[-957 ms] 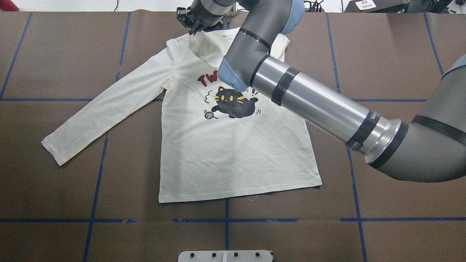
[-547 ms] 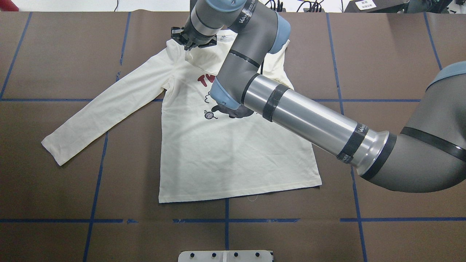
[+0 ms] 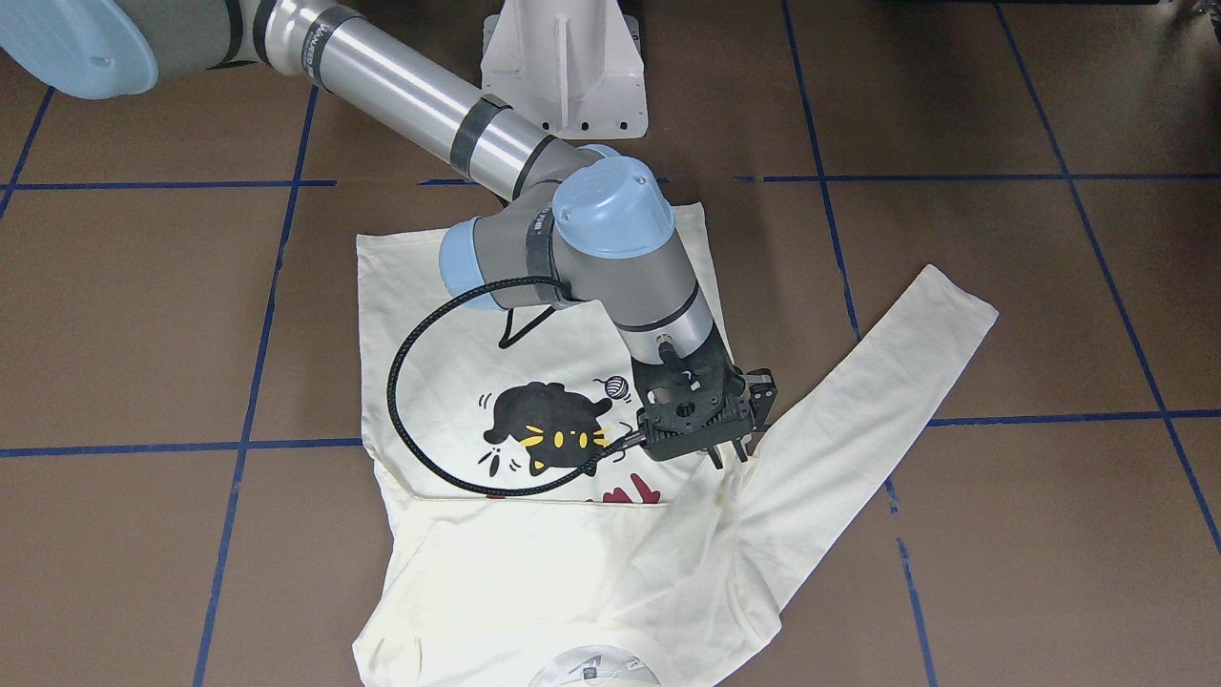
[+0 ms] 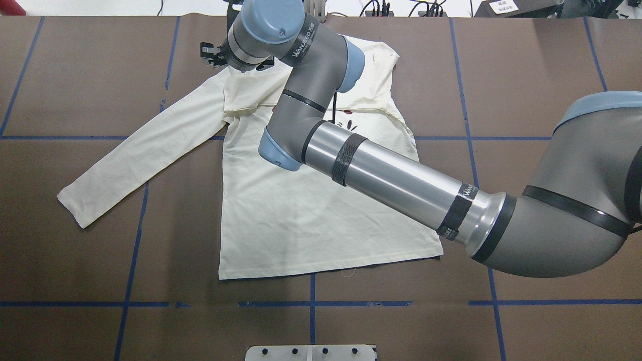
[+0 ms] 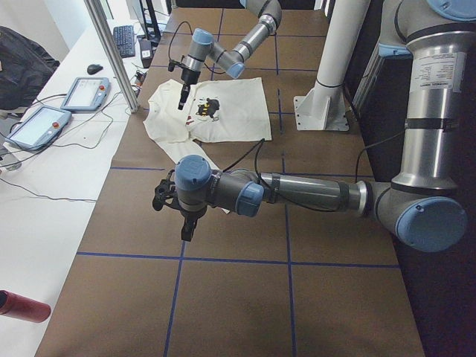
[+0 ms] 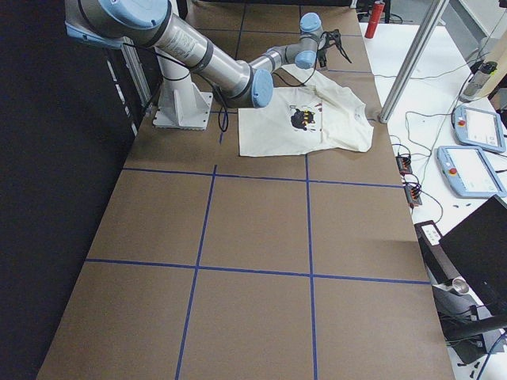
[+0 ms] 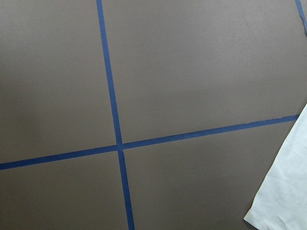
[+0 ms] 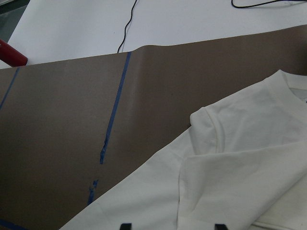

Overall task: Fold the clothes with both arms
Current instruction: 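Carry the sleeve with the right gripper across toward the collar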

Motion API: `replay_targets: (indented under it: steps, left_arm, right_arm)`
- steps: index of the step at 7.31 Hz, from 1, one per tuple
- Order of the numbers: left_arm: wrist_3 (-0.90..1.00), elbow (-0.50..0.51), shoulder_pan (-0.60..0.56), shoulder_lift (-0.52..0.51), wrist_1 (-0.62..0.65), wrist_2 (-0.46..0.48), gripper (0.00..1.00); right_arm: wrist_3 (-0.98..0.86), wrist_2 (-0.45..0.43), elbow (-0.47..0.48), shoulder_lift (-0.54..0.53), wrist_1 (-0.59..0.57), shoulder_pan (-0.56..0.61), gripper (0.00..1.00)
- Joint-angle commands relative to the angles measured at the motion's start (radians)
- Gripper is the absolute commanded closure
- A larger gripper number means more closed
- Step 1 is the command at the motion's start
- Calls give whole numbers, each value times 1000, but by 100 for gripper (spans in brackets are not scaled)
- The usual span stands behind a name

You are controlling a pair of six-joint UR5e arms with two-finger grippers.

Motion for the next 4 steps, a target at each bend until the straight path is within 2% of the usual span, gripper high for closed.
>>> replay_targets:
  steps: [1,2,3,4]
  left_arm:
    - [-9,6,0,-1,-35,5,0]
    - [-82,-9,2,-5,-60,14,0]
    - [-221,-21,27,-4,-145,50,0]
    - [-374,-40,87,5,-209,76,0]
  right_arm:
    - [14,-13,-3,5,-23,-12,0]
    - [20,5,35,-25,-89,-9,0]
    - [10,46,179,-112,-220,6,0]
    - [-4,127,317,-191,-372,44,0]
